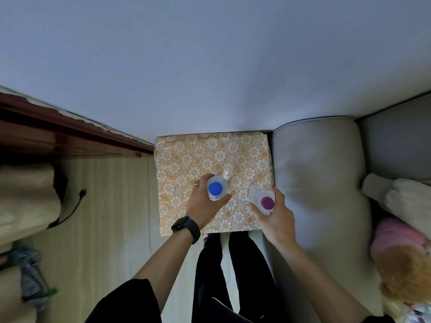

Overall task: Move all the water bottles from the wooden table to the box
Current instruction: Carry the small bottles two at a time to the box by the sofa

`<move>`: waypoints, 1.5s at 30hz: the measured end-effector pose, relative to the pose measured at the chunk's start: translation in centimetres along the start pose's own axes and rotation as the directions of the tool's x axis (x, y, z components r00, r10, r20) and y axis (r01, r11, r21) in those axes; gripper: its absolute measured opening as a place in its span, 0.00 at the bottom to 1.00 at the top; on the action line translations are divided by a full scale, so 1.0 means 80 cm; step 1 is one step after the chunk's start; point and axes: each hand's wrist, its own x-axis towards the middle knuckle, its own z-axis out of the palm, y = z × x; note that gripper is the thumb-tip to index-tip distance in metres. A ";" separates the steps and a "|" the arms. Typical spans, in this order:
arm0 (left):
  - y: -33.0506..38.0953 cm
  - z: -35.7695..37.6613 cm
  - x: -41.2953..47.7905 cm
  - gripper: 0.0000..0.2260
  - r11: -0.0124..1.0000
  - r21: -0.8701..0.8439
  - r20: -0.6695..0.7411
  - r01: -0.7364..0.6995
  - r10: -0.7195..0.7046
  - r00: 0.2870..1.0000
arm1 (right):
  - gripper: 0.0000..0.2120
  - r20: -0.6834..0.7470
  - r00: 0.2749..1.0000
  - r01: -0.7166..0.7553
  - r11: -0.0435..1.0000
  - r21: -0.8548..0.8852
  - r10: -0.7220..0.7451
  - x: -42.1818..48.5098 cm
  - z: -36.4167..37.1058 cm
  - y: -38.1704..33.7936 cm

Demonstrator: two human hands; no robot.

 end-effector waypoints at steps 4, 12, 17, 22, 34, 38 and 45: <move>0.015 0.001 0.019 0.29 1.000 0.024 -0.019 -0.019 0.019 1.000 | 0.34 -0.041 0.999 -0.011 1.000 0.011 0.011 0.022 -0.006 -0.016; 0.092 0.000 0.104 0.27 0.990 -0.005 0.013 -0.140 0.140 0.990 | 0.33 -0.105 0.980 0.176 0.982 0.069 -0.168 0.120 -0.042 -0.080; 0.133 0.016 0.147 0.26 0.987 -0.044 -0.002 -0.153 0.153 0.988 | 0.32 -0.076 0.970 0.232 0.973 0.013 -0.230 0.182 -0.049 -0.114; 0.135 0.026 0.153 0.31 0.986 -0.099 -0.121 -0.137 0.125 0.985 | 0.31 -0.062 0.960 0.274 0.961 0.022 -0.272 0.205 -0.058 -0.119; 0.113 0.029 0.161 0.27 0.990 -0.042 -0.091 -0.137 0.133 0.987 | 0.31 0.023 0.957 0.286 0.953 0.098 -0.290 0.210 -0.057 -0.107; 0.118 0.026 0.158 0.30 0.993 -0.018 -0.077 -0.119 0.118 0.990 | 0.36 0.097 0.961 0.249 0.962 0.111 -0.260 0.211 -0.059 -0.101; 0.129 -0.011 0.105 0.32 0.994 0.102 -0.007 -0.041 0.041 0.999 | 0.43 0.202 0.973 0.097 0.991 0.089 -0.113 0.140 -0.070 -0.088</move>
